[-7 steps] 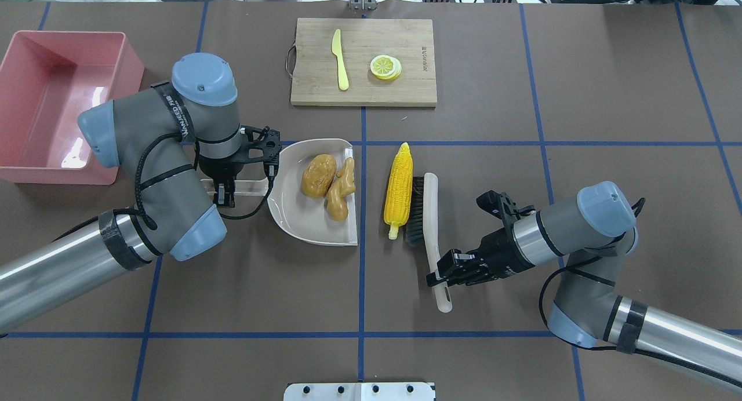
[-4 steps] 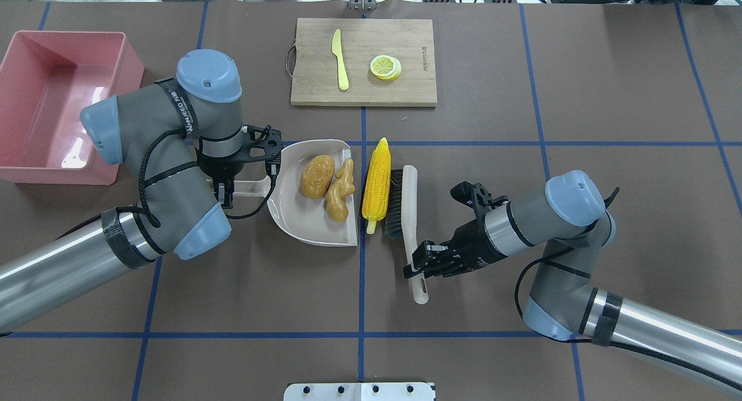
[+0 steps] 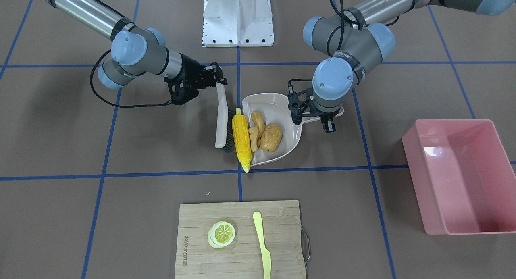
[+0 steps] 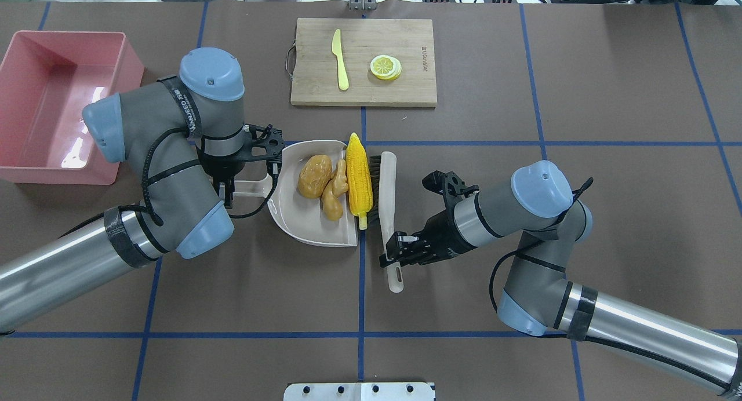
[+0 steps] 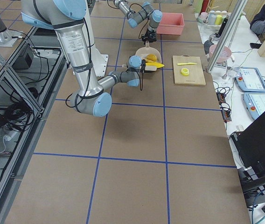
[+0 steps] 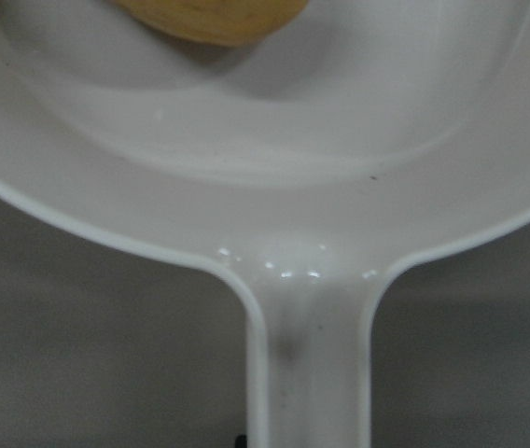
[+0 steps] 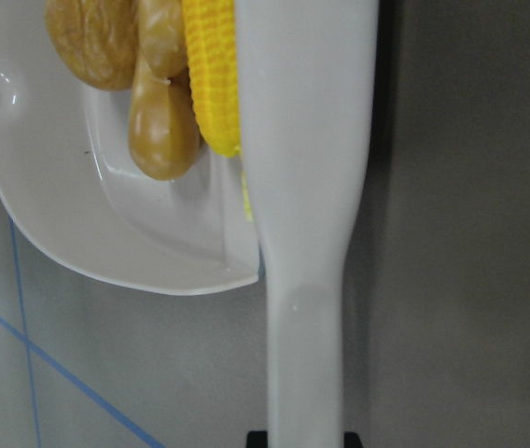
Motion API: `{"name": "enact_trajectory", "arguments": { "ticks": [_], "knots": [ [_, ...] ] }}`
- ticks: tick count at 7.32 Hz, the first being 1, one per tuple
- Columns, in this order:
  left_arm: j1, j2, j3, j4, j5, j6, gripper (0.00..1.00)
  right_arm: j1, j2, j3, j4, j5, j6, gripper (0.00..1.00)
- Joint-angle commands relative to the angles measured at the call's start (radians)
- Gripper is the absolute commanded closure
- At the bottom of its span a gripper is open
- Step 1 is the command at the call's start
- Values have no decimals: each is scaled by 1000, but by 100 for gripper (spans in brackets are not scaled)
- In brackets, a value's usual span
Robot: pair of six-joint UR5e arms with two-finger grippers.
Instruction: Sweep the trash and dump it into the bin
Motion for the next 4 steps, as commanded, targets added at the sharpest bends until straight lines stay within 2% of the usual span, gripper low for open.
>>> {"name": "enact_trajectory", "arguments": {
  "ticks": [1, 4],
  "knots": [
    [0, 0, 0, 0, 0, 2, 100, -1, 16, -6, -18, -10, -7, 100],
    [0, 0, -1, 2, 0, 0, 100, -1, 68, -61, -18, -12, -13, 100]
  ]
}}
